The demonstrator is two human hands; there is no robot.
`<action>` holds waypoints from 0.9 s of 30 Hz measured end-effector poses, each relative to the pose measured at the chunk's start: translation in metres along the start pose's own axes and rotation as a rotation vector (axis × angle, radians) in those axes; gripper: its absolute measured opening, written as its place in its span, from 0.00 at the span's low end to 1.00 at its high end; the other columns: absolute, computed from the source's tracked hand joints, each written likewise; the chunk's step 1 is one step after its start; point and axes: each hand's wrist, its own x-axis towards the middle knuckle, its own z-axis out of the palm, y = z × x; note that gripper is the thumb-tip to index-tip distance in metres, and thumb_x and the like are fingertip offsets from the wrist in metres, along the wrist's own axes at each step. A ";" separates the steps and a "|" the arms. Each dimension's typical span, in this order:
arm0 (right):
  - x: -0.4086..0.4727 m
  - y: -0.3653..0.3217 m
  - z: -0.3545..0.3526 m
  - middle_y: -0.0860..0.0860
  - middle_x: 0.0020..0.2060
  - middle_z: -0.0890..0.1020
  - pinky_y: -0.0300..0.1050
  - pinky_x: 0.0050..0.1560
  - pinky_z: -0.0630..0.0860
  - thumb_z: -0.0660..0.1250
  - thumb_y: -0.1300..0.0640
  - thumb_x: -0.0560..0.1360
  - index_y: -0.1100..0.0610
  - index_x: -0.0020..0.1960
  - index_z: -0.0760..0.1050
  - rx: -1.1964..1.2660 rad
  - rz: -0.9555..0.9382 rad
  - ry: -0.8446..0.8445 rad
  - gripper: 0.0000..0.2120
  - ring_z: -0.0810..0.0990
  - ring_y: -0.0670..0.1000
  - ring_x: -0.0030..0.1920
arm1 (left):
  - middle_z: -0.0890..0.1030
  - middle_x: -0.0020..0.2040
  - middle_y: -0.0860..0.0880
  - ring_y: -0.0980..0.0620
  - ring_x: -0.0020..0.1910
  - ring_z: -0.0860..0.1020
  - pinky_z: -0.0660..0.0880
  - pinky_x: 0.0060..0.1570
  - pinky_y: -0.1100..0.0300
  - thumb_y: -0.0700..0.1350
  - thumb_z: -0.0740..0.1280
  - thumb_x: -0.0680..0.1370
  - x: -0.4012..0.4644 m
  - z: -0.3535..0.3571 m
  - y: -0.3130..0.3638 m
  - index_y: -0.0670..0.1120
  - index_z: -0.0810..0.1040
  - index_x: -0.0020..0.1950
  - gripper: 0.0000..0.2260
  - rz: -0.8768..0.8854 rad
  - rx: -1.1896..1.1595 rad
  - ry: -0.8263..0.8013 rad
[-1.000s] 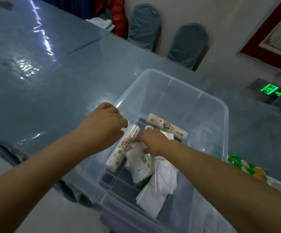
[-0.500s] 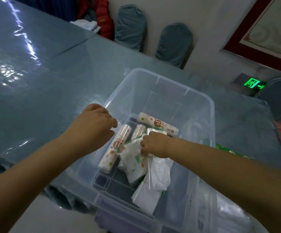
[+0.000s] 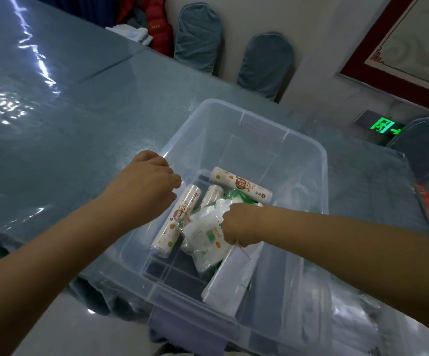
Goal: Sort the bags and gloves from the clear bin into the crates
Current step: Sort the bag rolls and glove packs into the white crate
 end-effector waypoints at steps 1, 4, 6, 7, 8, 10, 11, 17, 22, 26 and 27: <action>0.003 -0.007 0.002 0.52 0.40 0.76 0.46 0.44 0.73 0.69 0.60 0.71 0.56 0.47 0.78 -0.025 -0.026 -0.009 0.05 0.75 0.55 0.42 | 0.80 0.57 0.53 0.53 0.60 0.74 0.57 0.68 0.57 0.51 0.62 0.76 0.000 0.001 0.000 0.53 0.76 0.60 0.13 -0.002 -0.006 0.005; 0.013 -0.028 0.007 0.55 0.43 0.80 0.51 0.49 0.78 0.68 0.59 0.73 0.60 0.48 0.77 -0.125 -0.113 -0.038 0.06 0.79 0.57 0.45 | 0.81 0.55 0.52 0.52 0.59 0.75 0.58 0.67 0.57 0.51 0.63 0.75 -0.001 0.002 -0.001 0.52 0.78 0.58 0.13 0.000 -0.026 0.030; 0.017 -0.039 0.011 0.53 0.43 0.82 0.50 0.50 0.78 0.67 0.58 0.74 0.59 0.48 0.78 -0.252 -0.224 0.031 0.05 0.81 0.56 0.45 | 0.83 0.53 0.51 0.52 0.57 0.76 0.58 0.66 0.57 0.50 0.63 0.75 -0.003 0.002 -0.002 0.51 0.79 0.56 0.12 0.007 -0.031 0.048; 0.018 -0.044 0.014 0.52 0.43 0.82 0.49 0.50 0.78 0.66 0.58 0.75 0.58 0.48 0.78 -0.306 -0.274 0.077 0.05 0.81 0.54 0.46 | 0.83 0.52 0.51 0.52 0.57 0.76 0.57 0.65 0.58 0.50 0.62 0.75 -0.003 0.003 -0.003 0.51 0.79 0.55 0.12 0.013 -0.026 0.052; 0.018 -0.047 0.018 0.51 0.44 0.82 0.47 0.51 0.78 0.66 0.57 0.74 0.57 0.48 0.78 -0.333 -0.313 0.110 0.05 0.81 0.53 0.47 | 0.83 0.51 0.52 0.52 0.56 0.76 0.57 0.65 0.58 0.50 0.62 0.75 -0.003 0.004 -0.003 0.51 0.79 0.55 0.12 0.018 -0.019 0.052; 0.018 -0.053 0.025 0.49 0.49 0.81 0.45 0.53 0.77 0.67 0.56 0.74 0.54 0.52 0.77 -0.341 -0.360 0.136 0.07 0.79 0.52 0.52 | 0.83 0.50 0.52 0.52 0.55 0.77 0.57 0.64 0.58 0.50 0.62 0.75 -0.002 0.005 -0.004 0.51 0.80 0.54 0.11 0.020 -0.007 0.053; 0.018 -0.054 0.027 0.49 0.51 0.81 0.45 0.54 0.76 0.67 0.56 0.74 0.53 0.54 0.77 -0.342 -0.366 0.144 0.09 0.77 0.51 0.54 | 0.83 0.49 0.52 0.52 0.54 0.77 0.57 0.64 0.59 0.50 0.62 0.75 -0.002 0.006 -0.005 0.51 0.80 0.53 0.11 0.018 -0.002 0.056; 0.020 -0.058 0.023 0.49 0.52 0.81 0.48 0.61 0.72 0.73 0.53 0.69 0.51 0.51 0.79 -0.396 -0.310 0.086 0.11 0.74 0.53 0.60 | 0.84 0.45 0.52 0.51 0.50 0.78 0.59 0.62 0.59 0.50 0.63 0.74 0.000 0.008 -0.005 0.50 0.81 0.49 0.09 0.023 0.033 0.048; 0.009 -0.050 0.016 0.52 0.40 0.78 0.50 0.52 0.77 0.68 0.56 0.74 0.56 0.46 0.76 -0.237 -0.304 -0.094 0.04 0.80 0.56 0.47 | 0.83 0.50 0.52 0.52 0.55 0.77 0.57 0.64 0.58 0.50 0.62 0.75 0.001 0.006 -0.003 0.50 0.80 0.53 0.11 0.018 0.012 0.038; -0.014 -0.031 -0.003 0.54 0.40 0.79 0.48 0.44 0.76 0.66 0.58 0.74 0.57 0.52 0.75 0.024 -0.122 0.062 0.08 0.78 0.55 0.39 | 0.81 0.56 0.52 0.53 0.59 0.75 0.57 0.67 0.57 0.53 0.61 0.76 0.000 0.001 0.000 0.51 0.77 0.59 0.14 0.029 0.026 -0.011; -0.022 -0.024 -0.009 0.54 0.39 0.79 0.46 0.41 0.73 0.66 0.57 0.73 0.57 0.51 0.75 0.105 -0.066 0.143 0.08 0.75 0.54 0.37 | 0.80 0.57 0.53 0.53 0.60 0.74 0.57 0.67 0.57 0.55 0.60 0.77 0.000 -0.001 0.001 0.52 0.76 0.60 0.15 0.034 0.037 -0.022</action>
